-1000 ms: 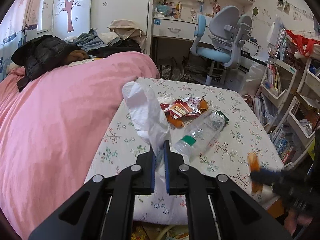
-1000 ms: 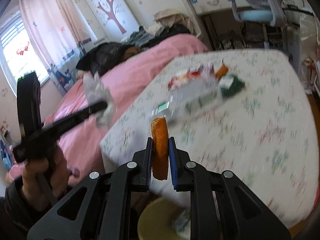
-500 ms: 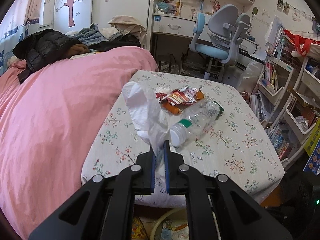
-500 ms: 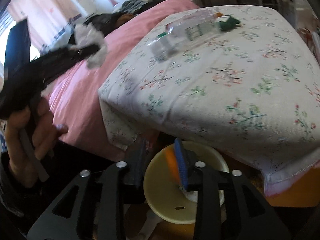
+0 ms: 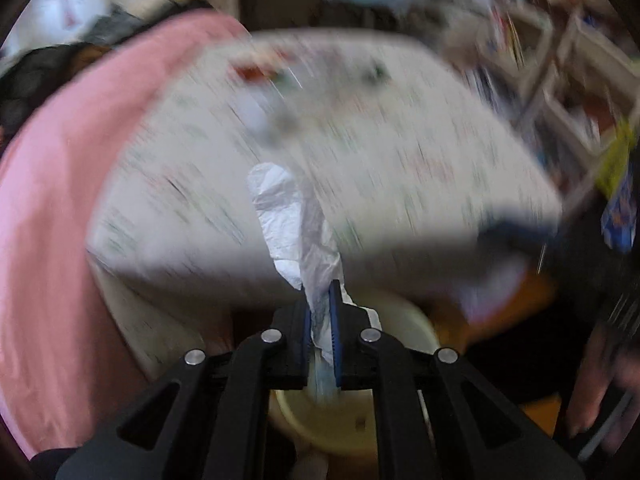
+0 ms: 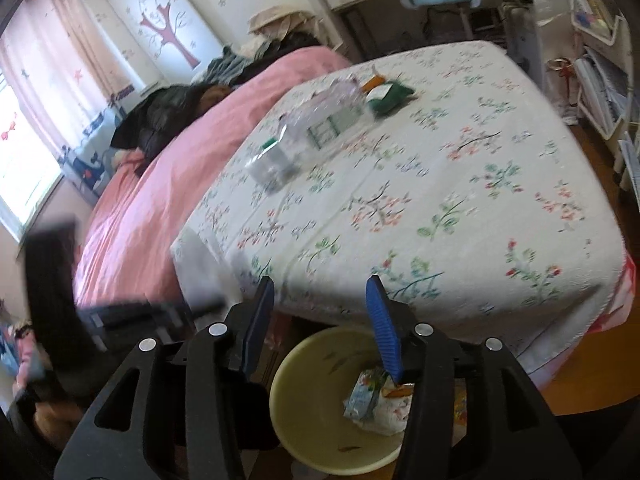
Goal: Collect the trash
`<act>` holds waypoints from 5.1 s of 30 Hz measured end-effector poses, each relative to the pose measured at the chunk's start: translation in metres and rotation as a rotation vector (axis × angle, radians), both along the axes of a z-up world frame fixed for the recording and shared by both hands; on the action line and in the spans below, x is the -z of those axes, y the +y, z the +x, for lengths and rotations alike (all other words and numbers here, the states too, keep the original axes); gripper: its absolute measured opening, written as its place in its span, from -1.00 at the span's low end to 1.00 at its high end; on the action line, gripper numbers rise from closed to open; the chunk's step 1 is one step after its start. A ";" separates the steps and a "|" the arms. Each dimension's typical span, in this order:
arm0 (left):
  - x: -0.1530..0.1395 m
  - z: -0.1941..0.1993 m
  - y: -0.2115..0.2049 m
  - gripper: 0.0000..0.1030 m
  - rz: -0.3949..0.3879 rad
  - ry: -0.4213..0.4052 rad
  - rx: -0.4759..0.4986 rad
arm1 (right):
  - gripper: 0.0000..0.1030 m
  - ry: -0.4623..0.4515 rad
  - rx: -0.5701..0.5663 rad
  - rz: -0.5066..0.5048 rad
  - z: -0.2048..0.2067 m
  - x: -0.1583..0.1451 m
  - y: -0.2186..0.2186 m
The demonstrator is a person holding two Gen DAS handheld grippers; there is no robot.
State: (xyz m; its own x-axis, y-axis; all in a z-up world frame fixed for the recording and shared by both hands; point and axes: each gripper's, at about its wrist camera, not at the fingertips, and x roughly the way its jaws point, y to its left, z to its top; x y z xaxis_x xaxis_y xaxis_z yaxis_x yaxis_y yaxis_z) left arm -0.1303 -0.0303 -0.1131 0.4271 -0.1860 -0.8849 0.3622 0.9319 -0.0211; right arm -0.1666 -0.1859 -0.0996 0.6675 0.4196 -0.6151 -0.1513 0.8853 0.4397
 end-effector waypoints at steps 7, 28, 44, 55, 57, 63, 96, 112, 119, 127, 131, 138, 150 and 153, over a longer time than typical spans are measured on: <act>-0.003 -0.007 -0.001 0.20 0.011 -0.035 -0.006 | -0.06 -0.019 0.051 0.014 -0.002 -0.003 -0.014; -0.057 -0.002 0.065 0.63 -0.178 -0.353 -0.392 | 0.01 -0.057 0.045 -0.054 0.000 -0.005 -0.003; -0.056 -0.001 0.064 0.65 -0.166 -0.355 -0.402 | 0.02 -0.065 0.025 -0.066 0.002 -0.005 0.002; -0.055 -0.003 0.060 0.69 -0.141 -0.373 -0.392 | 0.02 -0.064 0.021 -0.068 0.003 -0.003 0.004; -0.056 -0.004 0.059 0.70 -0.135 -0.378 -0.391 | 0.02 -0.062 0.020 -0.068 0.003 -0.003 0.004; -0.057 -0.005 0.057 0.76 -0.122 -0.389 -0.387 | 0.03 -0.061 0.019 -0.068 0.003 -0.003 0.004; -0.057 -0.004 0.057 0.82 -0.115 -0.378 -0.410 | 0.04 -0.061 0.019 -0.069 0.003 -0.004 0.005; -0.056 -0.006 0.051 0.82 -0.106 -0.377 -0.386 | 0.04 -0.060 0.019 -0.069 0.003 -0.003 0.005; -0.056 -0.007 0.051 0.82 -0.107 -0.375 -0.382 | 0.04 -0.060 0.020 -0.069 0.003 -0.004 0.005; -0.056 -0.007 0.050 0.82 -0.115 -0.374 -0.373 | 0.04 -0.062 0.022 -0.067 0.003 -0.004 0.004; -0.063 0.005 0.043 0.82 -0.131 -0.377 -0.327 | 0.04 -0.069 0.031 -0.032 0.009 -0.009 -0.001; -0.087 0.046 0.024 0.82 -0.147 -0.415 -0.147 | 0.04 -0.163 0.033 -0.071 0.053 -0.055 -0.020; -0.066 0.131 -0.030 0.82 -0.018 -0.376 0.108 | 0.04 -0.191 0.113 -0.006 0.164 -0.079 -0.070; -0.057 0.153 -0.039 0.82 -0.032 -0.306 0.150 | 0.05 -0.187 0.113 0.071 0.170 -0.079 -0.080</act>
State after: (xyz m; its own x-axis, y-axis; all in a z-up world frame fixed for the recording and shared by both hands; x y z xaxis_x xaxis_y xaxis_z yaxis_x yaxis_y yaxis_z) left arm 0.0227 -0.0692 -0.0561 0.6376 -0.2926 -0.7126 0.4891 0.8685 0.0810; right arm 0.0033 -0.2656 -0.0204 0.8122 0.3737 -0.4480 -0.1376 0.8690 0.4753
